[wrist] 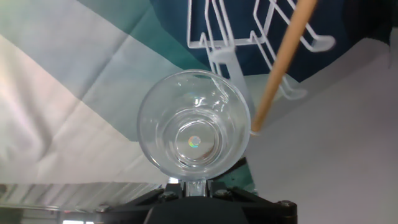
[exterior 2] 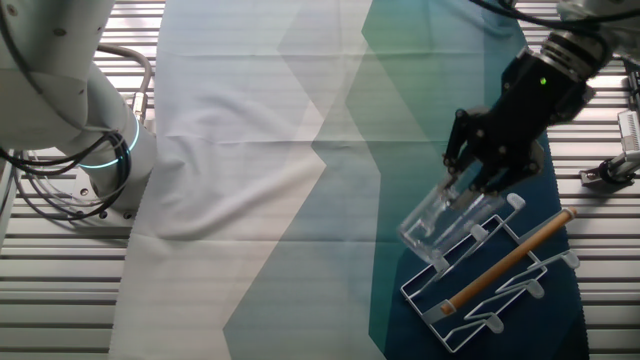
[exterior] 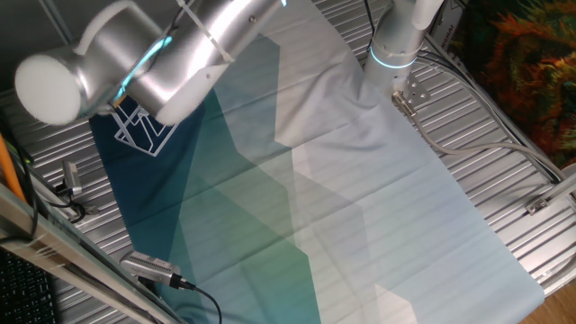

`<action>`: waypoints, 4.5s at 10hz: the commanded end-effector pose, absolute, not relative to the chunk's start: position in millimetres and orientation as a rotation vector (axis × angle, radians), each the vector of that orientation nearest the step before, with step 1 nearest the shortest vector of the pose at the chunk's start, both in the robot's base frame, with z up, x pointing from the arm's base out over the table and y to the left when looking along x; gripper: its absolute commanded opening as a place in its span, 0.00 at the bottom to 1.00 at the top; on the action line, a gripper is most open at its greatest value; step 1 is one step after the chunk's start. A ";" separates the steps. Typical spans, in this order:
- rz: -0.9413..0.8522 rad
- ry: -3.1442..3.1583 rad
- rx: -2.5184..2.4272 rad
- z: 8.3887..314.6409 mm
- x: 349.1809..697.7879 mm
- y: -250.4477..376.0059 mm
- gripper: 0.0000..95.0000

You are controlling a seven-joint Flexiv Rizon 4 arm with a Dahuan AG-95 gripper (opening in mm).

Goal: Put the cup on the cup rack

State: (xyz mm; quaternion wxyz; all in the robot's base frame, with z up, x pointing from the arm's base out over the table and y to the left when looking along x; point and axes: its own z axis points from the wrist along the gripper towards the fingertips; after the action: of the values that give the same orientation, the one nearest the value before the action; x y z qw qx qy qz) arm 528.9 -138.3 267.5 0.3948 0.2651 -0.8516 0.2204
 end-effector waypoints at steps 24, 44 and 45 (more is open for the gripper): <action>0.587 -2.033 0.672 283.5 521.3 -141.4 0.00; 0.633 -1.890 0.717 311.3 509.7 -167.2 0.00; 0.637 -1.880 0.718 311.3 509.7 -167.2 0.00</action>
State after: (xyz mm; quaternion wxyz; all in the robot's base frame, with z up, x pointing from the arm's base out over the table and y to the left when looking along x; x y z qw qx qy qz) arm 509.4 -167.0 310.7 0.4931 0.2960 -0.7747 0.2628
